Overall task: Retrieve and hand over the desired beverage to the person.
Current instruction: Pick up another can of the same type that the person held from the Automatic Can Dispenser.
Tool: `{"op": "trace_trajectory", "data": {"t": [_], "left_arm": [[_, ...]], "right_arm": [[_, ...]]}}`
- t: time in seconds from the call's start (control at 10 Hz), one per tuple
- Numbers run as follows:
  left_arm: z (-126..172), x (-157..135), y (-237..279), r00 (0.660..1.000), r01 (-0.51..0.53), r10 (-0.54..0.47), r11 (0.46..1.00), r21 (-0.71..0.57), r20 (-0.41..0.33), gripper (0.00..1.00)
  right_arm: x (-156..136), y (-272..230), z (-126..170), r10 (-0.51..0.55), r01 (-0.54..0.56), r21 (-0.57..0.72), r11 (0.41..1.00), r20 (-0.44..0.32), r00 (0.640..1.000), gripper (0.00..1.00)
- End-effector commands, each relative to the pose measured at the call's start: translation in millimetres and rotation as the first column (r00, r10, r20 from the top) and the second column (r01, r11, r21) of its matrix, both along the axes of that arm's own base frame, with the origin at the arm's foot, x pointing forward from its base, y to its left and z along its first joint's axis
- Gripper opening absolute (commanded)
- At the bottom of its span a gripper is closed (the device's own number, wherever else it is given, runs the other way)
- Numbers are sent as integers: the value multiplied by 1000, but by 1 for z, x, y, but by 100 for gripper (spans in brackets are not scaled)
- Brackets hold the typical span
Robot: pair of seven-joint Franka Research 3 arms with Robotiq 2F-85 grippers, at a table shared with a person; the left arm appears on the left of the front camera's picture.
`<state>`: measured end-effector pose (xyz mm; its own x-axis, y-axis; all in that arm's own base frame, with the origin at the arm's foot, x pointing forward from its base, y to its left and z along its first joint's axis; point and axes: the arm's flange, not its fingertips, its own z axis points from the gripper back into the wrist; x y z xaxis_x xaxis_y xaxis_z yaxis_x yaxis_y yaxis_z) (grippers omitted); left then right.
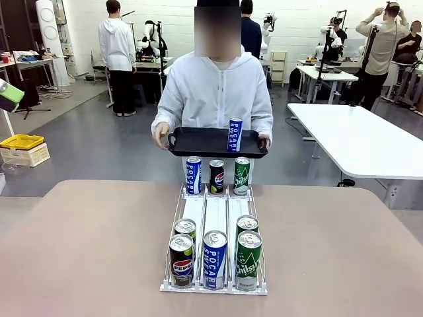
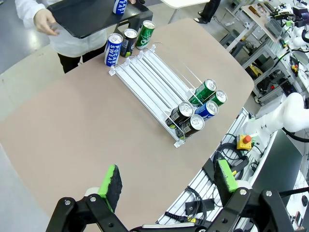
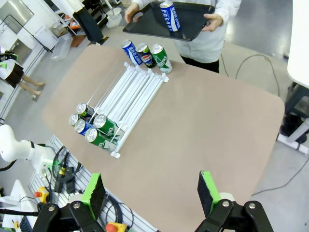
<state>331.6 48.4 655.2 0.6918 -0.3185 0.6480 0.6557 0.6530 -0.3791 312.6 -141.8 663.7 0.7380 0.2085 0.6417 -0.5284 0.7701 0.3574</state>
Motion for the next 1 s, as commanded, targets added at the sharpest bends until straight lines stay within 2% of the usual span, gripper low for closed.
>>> {"op": "trace_trajectory", "data": {"t": [0.0, 0.1, 0.3, 0.4, 0.5, 0.6, 0.7, 0.8, 0.9], "left_arm": [[2, 2, 0, 1000, -1, 2, 1000, -11, 17, 100], [0, 0, 0, 1000, 0, 0, 1000, 0, 0, 100], [-15, 5, -66, 997, 62, -52, 982, 177, -62, 100], [-20, 4, -101, 995, 62, -41, 964, 258, -86, 100], [-26, -2, -137, 998, 28, -7, 944, 328, -63, 100], [-31, -11, -171, 992, -61, 99, 921, 384, -81, 100], [-47, -24, -205, 966, -198, 252, 859, 473, -53, 100], [-62, -37, -228, 943, -250, 331, 783, 570, -40, 100], [-74, -55, -247, 932, -270, 362, 736, 621, -24, 100]], "right_arm": [[2, 2, 0, 11, -12, 17, 1000, 10, 1000, 100], [2, 2, 0, 11, -12, 17, 1000, 10, 1000, 100], [2, 2, 0, 11, -12, 17, 1000, 10, 1000, 100], [2, 2, 0, 11, -12, 17, 1000, 10, 1000, 100], [2, 2, 0, 11, -12, 17, 1000, 10, 1000, 100], [2, 2, 0, 11, -12, 17, 1000, 10, 1000, 100], [2, 2, 0, 11, -12, 17, 1000, 10, 1000, 100], [2, 2, 0, 11, -12, 17, 1000, 10, 1000, 100], [2, 2, 0, 11, -12, 17, 1000, 10, 1000, 100]]}}
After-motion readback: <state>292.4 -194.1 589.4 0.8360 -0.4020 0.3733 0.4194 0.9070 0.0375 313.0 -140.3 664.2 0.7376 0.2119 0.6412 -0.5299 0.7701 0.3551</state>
